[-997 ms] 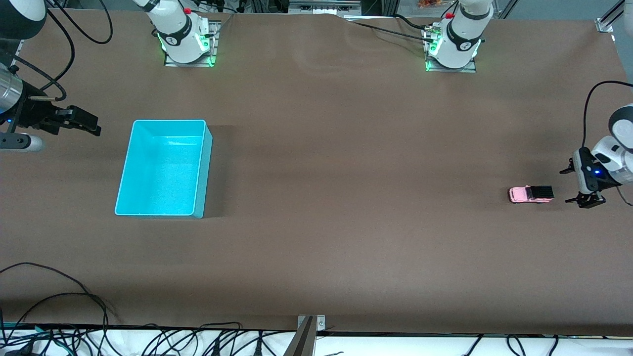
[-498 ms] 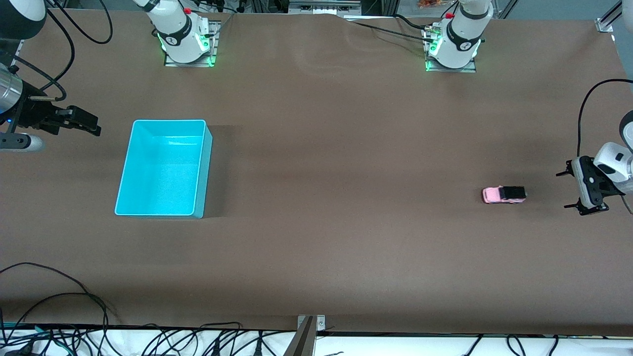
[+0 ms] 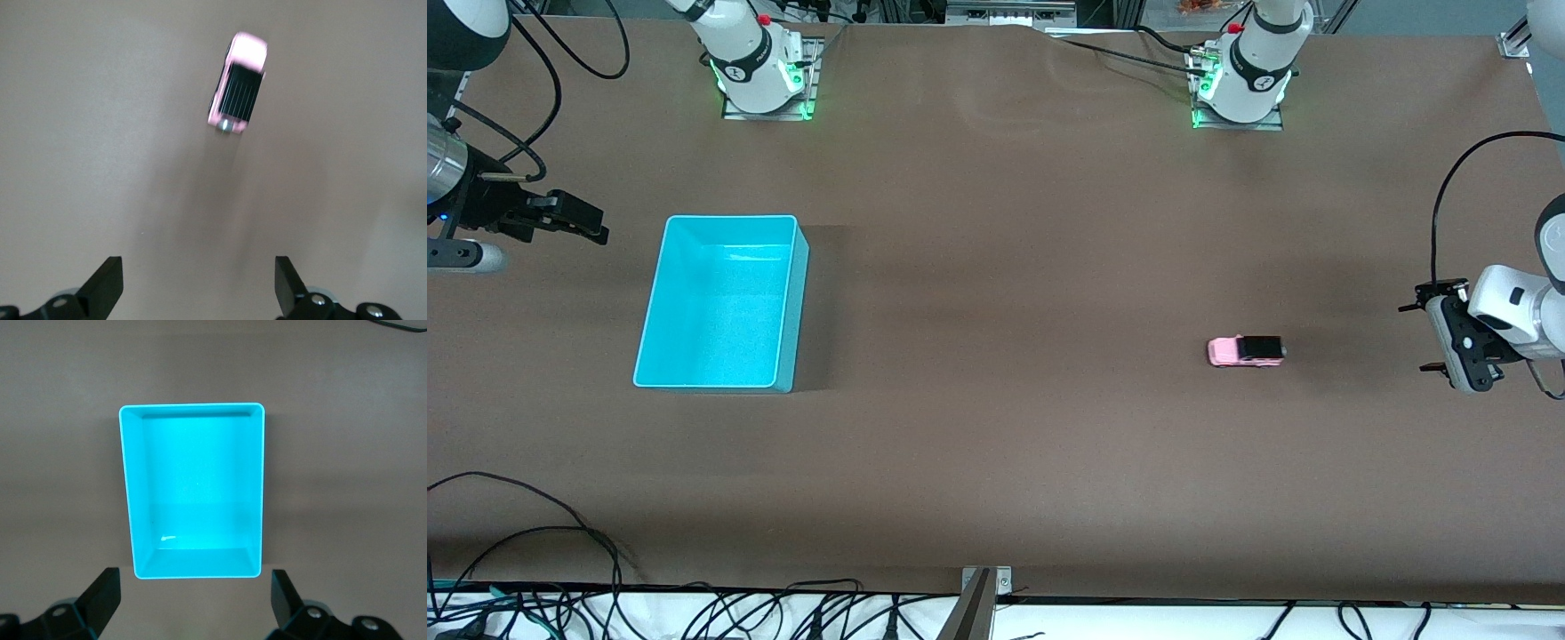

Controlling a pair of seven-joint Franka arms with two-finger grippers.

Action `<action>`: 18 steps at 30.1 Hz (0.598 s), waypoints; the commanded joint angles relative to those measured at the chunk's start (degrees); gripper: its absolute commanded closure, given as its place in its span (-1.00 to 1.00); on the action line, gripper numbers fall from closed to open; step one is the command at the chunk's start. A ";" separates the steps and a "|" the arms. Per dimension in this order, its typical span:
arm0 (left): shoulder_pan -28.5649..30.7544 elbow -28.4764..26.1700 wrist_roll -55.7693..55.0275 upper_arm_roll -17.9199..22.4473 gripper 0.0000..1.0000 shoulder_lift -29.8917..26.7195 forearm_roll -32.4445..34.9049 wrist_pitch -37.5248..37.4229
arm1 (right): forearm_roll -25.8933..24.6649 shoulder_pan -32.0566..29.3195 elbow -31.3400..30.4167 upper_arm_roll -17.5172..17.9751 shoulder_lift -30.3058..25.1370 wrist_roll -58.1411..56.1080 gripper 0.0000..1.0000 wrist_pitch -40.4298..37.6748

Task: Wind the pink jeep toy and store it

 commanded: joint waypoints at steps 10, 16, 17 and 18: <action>-4.11 4.47 -22.61 -0.29 -1.00 -4.04 1.19 -10.02 | -0.14 -0.54 -0.16 0.35 -0.54 -0.65 -1.00 -0.62; -6.58 6.58 -31.59 -0.30 -1.00 -4.57 1.28 -12.58 | -0.05 -0.54 -0.16 0.35 -0.53 -0.65 -1.00 -0.62; -6.84 6.58 -32.47 -0.29 -1.00 -4.92 1.37 -12.67 | -0.05 -0.54 -0.16 0.26 -0.53 -0.65 -1.00 -0.62; -7.02 6.58 -33.78 -0.29 -1.00 -5.27 1.28 -12.67 | -0.05 -0.54 -0.16 0.34 -0.53 -0.65 -1.00 -0.62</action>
